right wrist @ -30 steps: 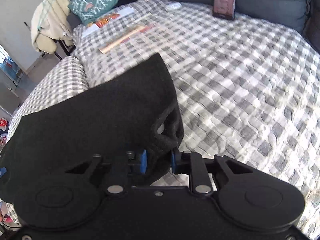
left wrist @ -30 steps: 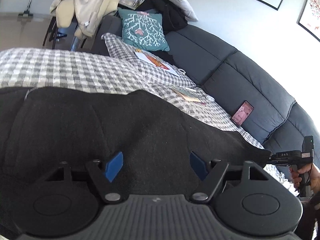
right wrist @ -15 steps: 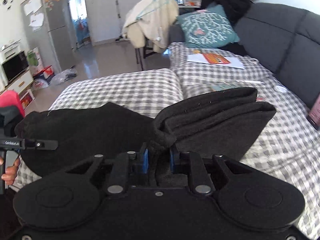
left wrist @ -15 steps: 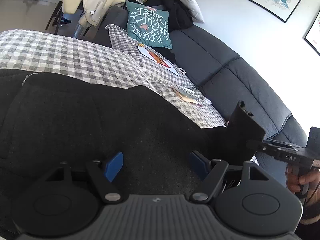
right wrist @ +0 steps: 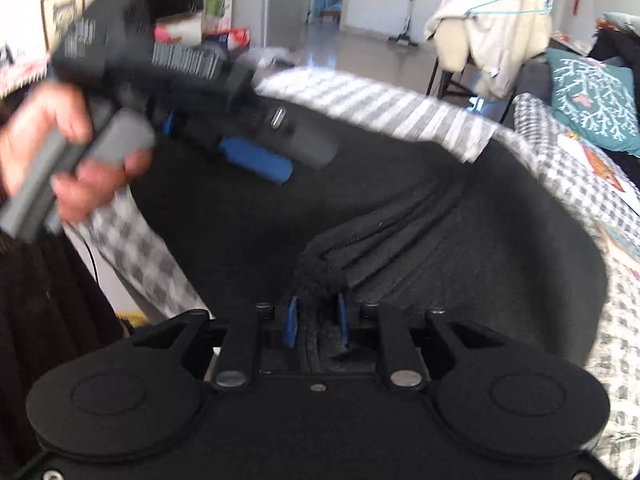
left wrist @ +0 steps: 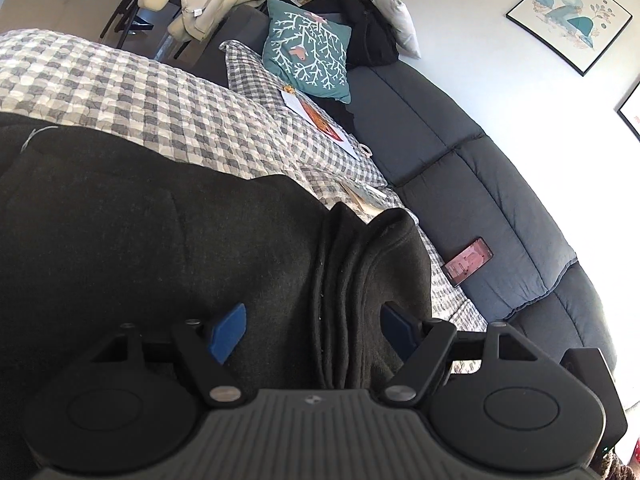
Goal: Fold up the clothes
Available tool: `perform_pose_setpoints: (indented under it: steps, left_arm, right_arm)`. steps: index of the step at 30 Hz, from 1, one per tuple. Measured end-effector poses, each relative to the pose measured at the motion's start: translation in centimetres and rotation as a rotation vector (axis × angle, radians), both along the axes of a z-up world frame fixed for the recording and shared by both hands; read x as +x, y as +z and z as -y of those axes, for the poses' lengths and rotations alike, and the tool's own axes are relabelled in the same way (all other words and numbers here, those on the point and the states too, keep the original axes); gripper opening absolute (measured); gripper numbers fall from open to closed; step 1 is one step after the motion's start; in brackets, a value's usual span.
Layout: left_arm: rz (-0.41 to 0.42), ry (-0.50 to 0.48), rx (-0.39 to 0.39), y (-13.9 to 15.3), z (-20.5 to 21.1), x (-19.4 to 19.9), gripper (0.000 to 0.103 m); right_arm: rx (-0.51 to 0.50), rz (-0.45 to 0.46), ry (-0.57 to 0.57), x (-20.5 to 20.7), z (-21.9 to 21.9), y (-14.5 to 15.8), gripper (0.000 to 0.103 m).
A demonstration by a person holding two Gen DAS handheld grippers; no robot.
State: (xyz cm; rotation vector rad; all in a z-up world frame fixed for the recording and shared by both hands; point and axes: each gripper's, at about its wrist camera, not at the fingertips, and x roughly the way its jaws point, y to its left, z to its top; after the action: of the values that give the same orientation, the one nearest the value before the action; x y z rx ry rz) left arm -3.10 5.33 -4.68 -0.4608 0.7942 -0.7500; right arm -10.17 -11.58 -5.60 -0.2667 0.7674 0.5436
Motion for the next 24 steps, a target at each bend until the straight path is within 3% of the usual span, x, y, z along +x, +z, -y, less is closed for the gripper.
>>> perform_pose_setpoints:
  steps: [2,6,9,11,13,17,24]
  left_arm:
    - [0.027,-0.021,-0.004,0.6,0.4,-0.1,0.074]
    - [0.066,-0.088,0.018,1.1,1.7,-0.8,0.074]
    - [0.092,-0.194,0.063,1.1,3.0,-1.8,0.07]
    - [0.123,-0.277,0.123,1.0,4.2,-3.0,0.067]
    - [0.139,-0.329,0.162,0.6,5.0,-3.8,0.056]
    - [0.214,-0.379,0.229,0.2,6.0,-5.4,0.055]
    - [0.248,-0.441,0.204,0.3,6.8,-5.6,0.047]
  right_arm:
    - [0.039,-0.013,0.034,-0.6,0.6,0.6,0.048]
    - [0.162,0.0,0.074,-1.5,3.5,3.7,0.049]
    - [0.216,0.104,-0.057,-0.7,7.4,5.8,0.051]
    - [0.261,0.104,-0.129,0.2,9.8,6.3,0.051]
    - [0.323,0.093,-0.18,1.2,11.9,6.2,0.051]
    - [0.384,0.051,-0.191,2.6,13.2,5.4,0.051]
    - [0.421,0.041,-0.189,4.8,12.7,5.8,0.051]
